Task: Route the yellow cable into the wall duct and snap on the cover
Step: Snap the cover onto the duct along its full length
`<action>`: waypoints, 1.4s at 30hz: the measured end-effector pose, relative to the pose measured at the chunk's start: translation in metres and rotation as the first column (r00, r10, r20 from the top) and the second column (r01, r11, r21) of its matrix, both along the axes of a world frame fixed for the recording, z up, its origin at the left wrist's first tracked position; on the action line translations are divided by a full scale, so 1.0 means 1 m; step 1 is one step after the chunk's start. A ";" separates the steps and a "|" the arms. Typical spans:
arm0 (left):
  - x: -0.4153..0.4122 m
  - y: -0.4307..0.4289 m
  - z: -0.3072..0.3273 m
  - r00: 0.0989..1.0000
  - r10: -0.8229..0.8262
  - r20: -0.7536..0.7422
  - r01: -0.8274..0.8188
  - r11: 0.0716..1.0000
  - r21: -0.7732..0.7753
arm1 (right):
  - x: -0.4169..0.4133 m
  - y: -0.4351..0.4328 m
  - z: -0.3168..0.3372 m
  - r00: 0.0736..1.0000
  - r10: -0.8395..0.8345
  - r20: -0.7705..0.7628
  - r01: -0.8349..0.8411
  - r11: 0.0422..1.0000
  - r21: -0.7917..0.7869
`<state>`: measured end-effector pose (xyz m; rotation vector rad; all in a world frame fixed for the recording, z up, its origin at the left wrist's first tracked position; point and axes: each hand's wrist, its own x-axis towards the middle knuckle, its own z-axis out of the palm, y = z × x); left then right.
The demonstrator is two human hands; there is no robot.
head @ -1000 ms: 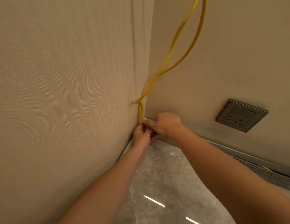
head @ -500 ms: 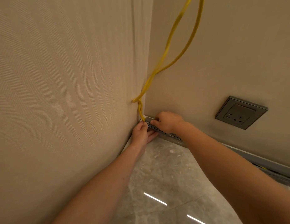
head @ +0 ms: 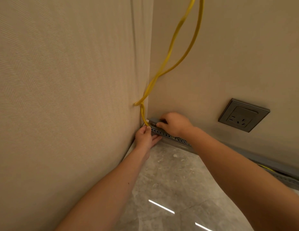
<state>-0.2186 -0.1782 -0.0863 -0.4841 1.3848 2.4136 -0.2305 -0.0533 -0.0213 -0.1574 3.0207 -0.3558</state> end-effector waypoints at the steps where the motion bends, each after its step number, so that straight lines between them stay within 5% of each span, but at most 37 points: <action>1: 0.000 0.001 0.000 1.000 0.008 -0.001 -0.008 1.000 0.004 | 0.001 -0.001 0.002 1.000 0.011 0.002 -0.011 1.000 0.020; 12: -0.006 0.008 0.006 0.997 0.053 0.048 -0.056 0.997 0.053 | 0.000 -0.012 0.023 0.992 -0.075 0.105 0.065 0.993 0.094; 27: -0.008 0.007 0.007 0.999 0.010 0.051 -0.016 0.992 0.124 | 0.003 -0.008 0.018 0.994 -0.093 0.054 0.085 0.989 0.123; 42: -0.010 0.013 0.013 0.999 -0.020 -0.033 0.017 0.995 -0.095 | 0.004 -0.004 0.004 0.992 -0.091 0.087 0.093 0.995 -0.018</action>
